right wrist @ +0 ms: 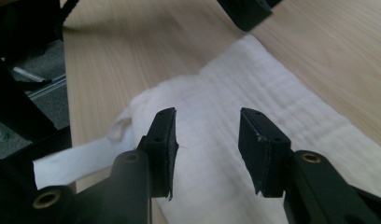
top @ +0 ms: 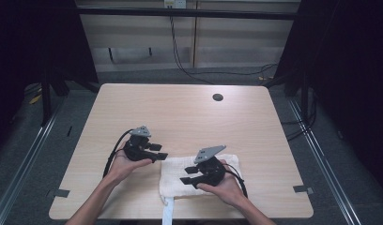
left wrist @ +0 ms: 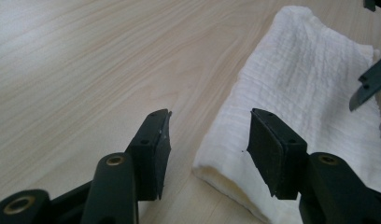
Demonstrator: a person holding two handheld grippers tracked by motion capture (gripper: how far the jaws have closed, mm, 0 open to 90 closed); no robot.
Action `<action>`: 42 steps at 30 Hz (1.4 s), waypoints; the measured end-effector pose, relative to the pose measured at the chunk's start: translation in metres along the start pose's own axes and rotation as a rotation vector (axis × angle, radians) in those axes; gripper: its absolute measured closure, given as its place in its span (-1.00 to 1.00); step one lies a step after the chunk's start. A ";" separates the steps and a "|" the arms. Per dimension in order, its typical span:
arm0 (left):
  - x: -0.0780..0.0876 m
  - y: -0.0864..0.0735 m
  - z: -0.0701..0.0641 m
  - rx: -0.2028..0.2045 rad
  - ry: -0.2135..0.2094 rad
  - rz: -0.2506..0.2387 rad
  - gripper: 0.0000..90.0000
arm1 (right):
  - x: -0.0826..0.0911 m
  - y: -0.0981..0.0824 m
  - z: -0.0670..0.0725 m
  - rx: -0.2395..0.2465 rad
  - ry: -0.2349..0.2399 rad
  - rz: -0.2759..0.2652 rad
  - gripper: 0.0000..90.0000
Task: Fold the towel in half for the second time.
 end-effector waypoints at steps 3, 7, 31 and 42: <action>0.003 -0.001 0.004 0.013 0.012 -0.008 0.05 | -0.014 0.008 0.007 0.019 0.025 0.015 0.27; 0.006 -0.002 0.009 0.028 0.030 -0.019 0.04 | -0.033 0.017 0.019 0.046 0.059 0.041 0.28; 0.005 -0.004 0.008 0.025 0.049 -0.009 -0.03 | -0.074 -0.002 0.022 0.084 0.104 0.134 0.07; 0.002 -0.005 0.009 0.025 0.064 0.003 -0.03 | -0.074 -0.003 0.022 0.179 0.004 0.150 0.45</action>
Point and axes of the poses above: each handheld gripper's, and its own axes: x roughly backward along the jaws, y roughly out of its top, z roughly to its left, the point moved 6 cm from there along -x, roughly forward along the jaws, and after that the axes turned 11 degrees about y, right-handed, at the moved point
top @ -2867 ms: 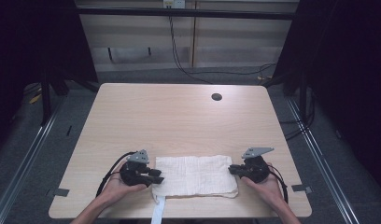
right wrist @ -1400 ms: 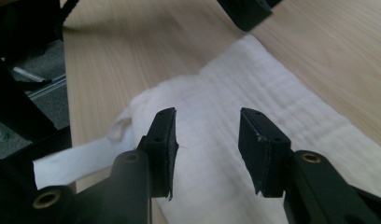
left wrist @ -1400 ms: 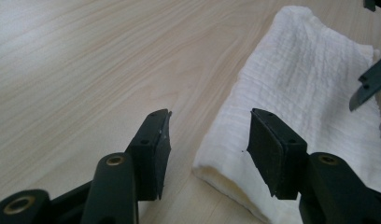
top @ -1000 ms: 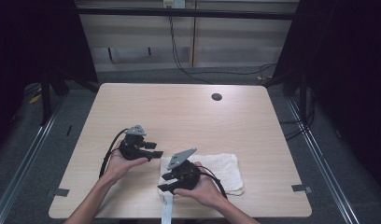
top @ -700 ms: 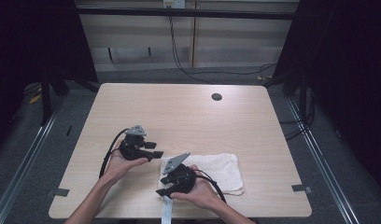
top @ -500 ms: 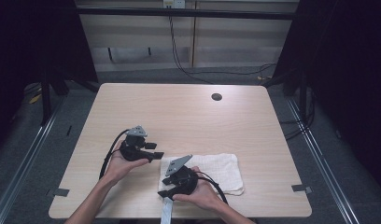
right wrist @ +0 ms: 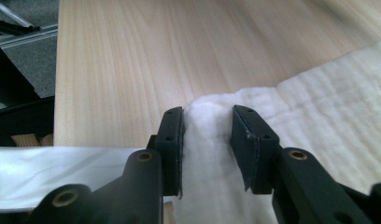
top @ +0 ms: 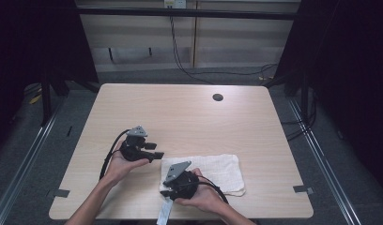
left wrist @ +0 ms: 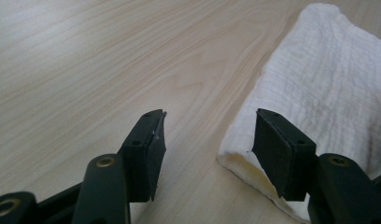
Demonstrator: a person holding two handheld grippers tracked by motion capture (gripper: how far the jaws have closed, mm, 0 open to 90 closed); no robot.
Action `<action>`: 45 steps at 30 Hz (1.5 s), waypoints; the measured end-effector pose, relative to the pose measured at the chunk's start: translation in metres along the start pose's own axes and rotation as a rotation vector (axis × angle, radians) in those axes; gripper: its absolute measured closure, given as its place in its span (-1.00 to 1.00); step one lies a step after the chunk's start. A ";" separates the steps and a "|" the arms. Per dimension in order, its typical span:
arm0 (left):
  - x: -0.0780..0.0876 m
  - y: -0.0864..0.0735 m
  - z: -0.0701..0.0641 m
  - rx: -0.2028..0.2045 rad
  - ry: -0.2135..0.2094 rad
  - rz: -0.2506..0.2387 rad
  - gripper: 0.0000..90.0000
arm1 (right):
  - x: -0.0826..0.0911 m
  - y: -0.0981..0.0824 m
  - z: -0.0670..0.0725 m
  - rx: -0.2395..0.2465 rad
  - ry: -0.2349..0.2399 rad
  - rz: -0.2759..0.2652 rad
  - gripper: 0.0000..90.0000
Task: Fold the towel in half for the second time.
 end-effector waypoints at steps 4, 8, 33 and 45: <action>-0.003 -0.001 -0.002 -0.004 -0.001 0.004 -0.03 | 0.000 0.000 -0.001 0.000 -0.015 0.002 0.54; -0.013 -0.006 -0.007 -0.017 0.008 0.044 -0.04 | 0.002 0.000 -0.007 -0.045 -0.003 -0.005 0.80; -0.025 -0.016 -0.021 -0.103 -0.079 0.085 0.70 | 0.002 0.002 -0.010 -0.108 0.015 -0.007 0.83; -0.012 -0.012 -0.014 -0.022 -0.140 0.047 0.88 | 0.006 0.006 -0.008 -0.124 0.032 -0.028 0.84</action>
Point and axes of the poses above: each handheld gripper's, and its own axes: x roughly backward along the jaws, y roughly out of its top, z roughly to its left, the point moved 6 cm from there along -x, roughly forward along the jaws, and after that the axes turned 11 degrees about y, right-handed, at the moved point
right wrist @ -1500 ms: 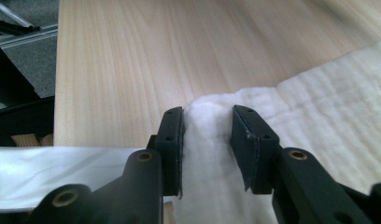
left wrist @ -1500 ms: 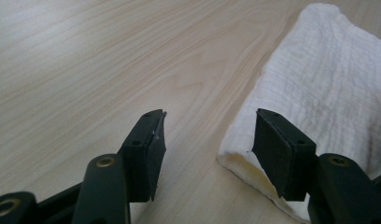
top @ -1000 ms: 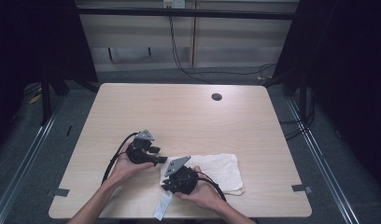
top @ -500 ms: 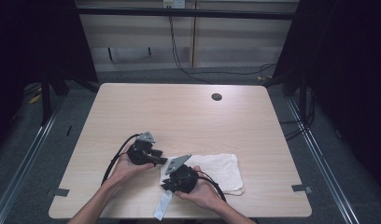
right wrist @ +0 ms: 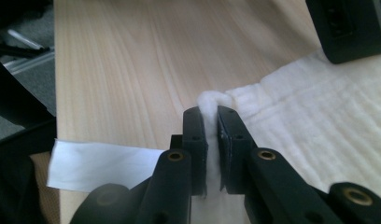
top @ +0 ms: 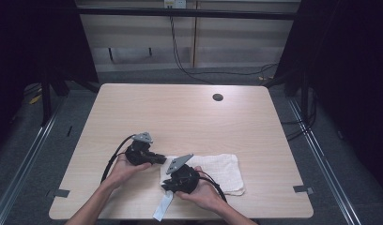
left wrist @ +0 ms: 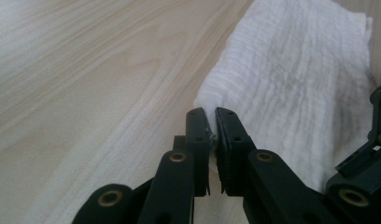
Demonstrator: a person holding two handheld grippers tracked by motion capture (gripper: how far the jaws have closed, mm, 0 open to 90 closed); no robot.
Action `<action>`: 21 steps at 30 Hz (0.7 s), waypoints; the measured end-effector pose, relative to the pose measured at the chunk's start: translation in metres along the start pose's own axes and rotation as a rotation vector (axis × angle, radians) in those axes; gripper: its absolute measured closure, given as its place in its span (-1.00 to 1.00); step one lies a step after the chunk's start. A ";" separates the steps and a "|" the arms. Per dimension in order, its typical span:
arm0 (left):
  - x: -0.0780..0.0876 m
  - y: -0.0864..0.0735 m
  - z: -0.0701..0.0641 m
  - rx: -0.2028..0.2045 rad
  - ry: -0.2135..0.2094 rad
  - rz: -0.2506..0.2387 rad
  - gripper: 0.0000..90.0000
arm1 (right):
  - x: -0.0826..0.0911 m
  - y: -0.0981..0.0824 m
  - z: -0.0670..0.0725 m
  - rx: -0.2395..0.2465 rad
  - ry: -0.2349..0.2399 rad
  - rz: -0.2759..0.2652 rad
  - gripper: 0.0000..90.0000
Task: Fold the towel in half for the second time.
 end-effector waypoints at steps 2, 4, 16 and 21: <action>0.001 0.000 0.001 0.004 0.004 0.004 0.89 | 0.001 0.000 0.000 -0.004 0.001 -0.001 0.84; 0.004 0.000 0.002 0.014 0.004 -0.006 0.89 | 0.002 0.003 0.001 -0.009 0.008 -0.022 0.84; 0.028 0.007 0.004 0.059 0.002 -0.086 0.88 | 0.016 0.024 0.011 0.019 0.023 -0.099 0.84; 0.033 0.008 0.005 0.070 0.007 -0.093 0.88 | 0.022 0.027 0.010 0.011 0.030 -0.128 0.84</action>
Point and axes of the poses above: each handheld gripper's, and its own axes: x roughly backward along the jaws, y roughly out of its top, z roughly to its left, the point moved 6 cm from there along -x, roughly forward along the jaws, and after that the axes turned 11 degrees about y, right-handed, at the moved point
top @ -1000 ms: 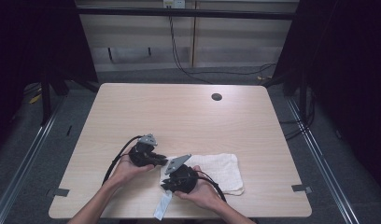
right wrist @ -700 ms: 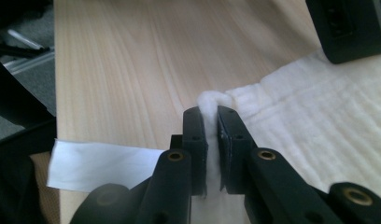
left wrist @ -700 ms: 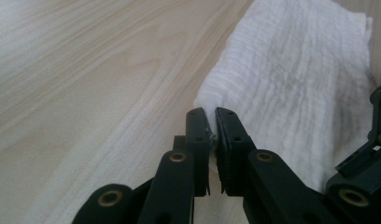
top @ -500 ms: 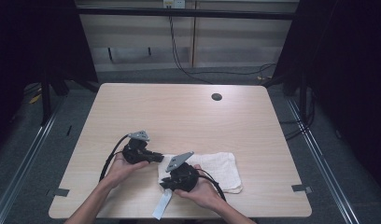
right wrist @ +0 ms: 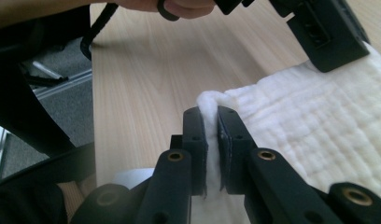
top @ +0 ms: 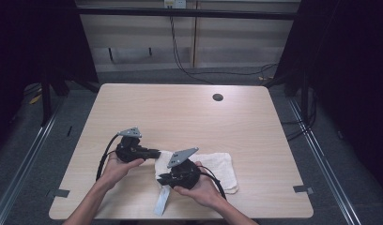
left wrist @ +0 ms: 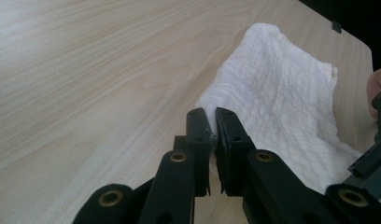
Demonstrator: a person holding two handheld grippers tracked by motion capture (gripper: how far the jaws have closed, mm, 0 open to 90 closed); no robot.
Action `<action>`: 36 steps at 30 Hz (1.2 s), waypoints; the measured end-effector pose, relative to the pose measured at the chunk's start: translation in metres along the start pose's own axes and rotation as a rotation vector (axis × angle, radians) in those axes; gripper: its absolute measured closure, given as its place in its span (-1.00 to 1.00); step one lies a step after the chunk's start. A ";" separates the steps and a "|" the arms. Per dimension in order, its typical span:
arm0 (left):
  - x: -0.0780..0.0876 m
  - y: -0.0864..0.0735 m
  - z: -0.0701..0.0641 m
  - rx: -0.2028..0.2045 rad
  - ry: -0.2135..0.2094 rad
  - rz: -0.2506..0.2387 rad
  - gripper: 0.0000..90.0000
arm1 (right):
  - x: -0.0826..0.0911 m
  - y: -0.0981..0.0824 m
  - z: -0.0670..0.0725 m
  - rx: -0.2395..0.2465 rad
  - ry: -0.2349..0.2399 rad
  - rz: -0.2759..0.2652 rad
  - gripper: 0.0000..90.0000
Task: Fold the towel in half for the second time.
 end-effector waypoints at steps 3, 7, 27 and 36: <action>0.004 0.000 0.000 0.012 0.002 0.000 0.88 | 0.002 0.003 0.000 0.003 0.001 -0.003 0.84; 0.011 0.002 0.001 0.020 0.010 -0.015 0.88 | 0.004 0.010 0.002 0.012 0.008 -0.008 0.84; 0.068 0.026 0.016 0.025 0.062 -0.101 0.88 | -0.003 0.071 0.017 0.062 0.074 -0.129 0.85; 0.054 0.032 0.012 0.013 0.056 -0.071 0.88 | -0.002 0.069 0.016 0.054 0.062 -0.143 0.85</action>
Point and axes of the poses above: each handheld gripper's, and its own axes: x roughly backward along the jaws, y roughly out of its top, z roughly to its left, the point moved 6 cm from there along -x, roughly forward along the jaws, and after that the axes turned 11 degrees about y, right-handed, at the moved point
